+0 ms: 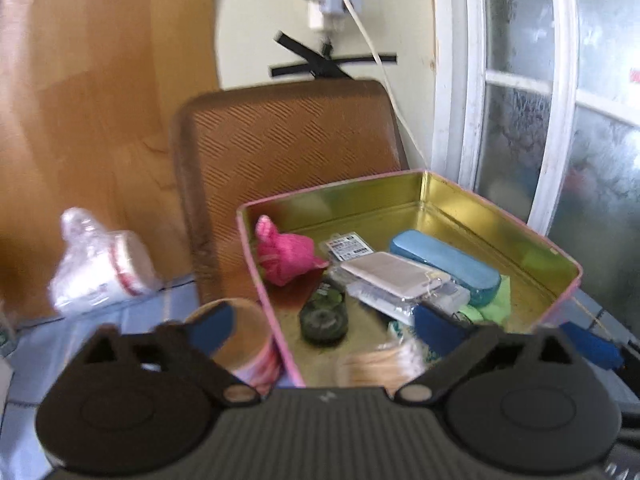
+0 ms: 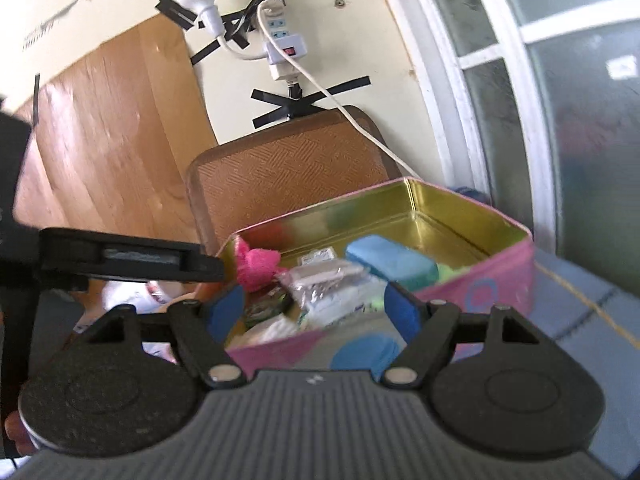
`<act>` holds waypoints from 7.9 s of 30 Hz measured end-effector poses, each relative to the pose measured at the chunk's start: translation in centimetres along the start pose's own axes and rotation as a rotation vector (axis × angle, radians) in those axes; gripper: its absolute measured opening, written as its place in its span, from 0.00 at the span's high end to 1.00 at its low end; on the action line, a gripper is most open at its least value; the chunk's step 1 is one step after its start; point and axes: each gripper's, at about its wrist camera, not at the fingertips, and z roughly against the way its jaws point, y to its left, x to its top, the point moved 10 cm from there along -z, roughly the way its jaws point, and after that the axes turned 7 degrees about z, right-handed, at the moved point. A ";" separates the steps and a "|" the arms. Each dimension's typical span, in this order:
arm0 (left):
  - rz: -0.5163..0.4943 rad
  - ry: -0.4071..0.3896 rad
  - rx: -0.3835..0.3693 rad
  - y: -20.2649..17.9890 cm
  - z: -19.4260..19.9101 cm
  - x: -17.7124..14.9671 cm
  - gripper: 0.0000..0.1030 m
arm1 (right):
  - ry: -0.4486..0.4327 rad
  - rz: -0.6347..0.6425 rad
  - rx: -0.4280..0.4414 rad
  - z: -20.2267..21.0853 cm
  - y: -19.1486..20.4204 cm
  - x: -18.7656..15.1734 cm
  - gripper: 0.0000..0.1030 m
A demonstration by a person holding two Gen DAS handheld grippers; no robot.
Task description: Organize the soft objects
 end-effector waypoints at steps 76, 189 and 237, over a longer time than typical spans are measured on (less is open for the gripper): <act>0.125 0.111 0.095 6.1 9.9 -12.2 0.00 | 0.031 -0.022 0.001 6.7 8.0 -4.1 0.09; 0.009 0.144 0.114 5.9 9.2 -13.7 0.00 | 0.062 -0.063 -0.035 5.5 8.6 -5.9 0.07; -0.023 0.145 0.116 5.7 9.0 -13.7 0.00 | 0.067 -0.068 -0.033 5.5 8.8 -5.9 0.07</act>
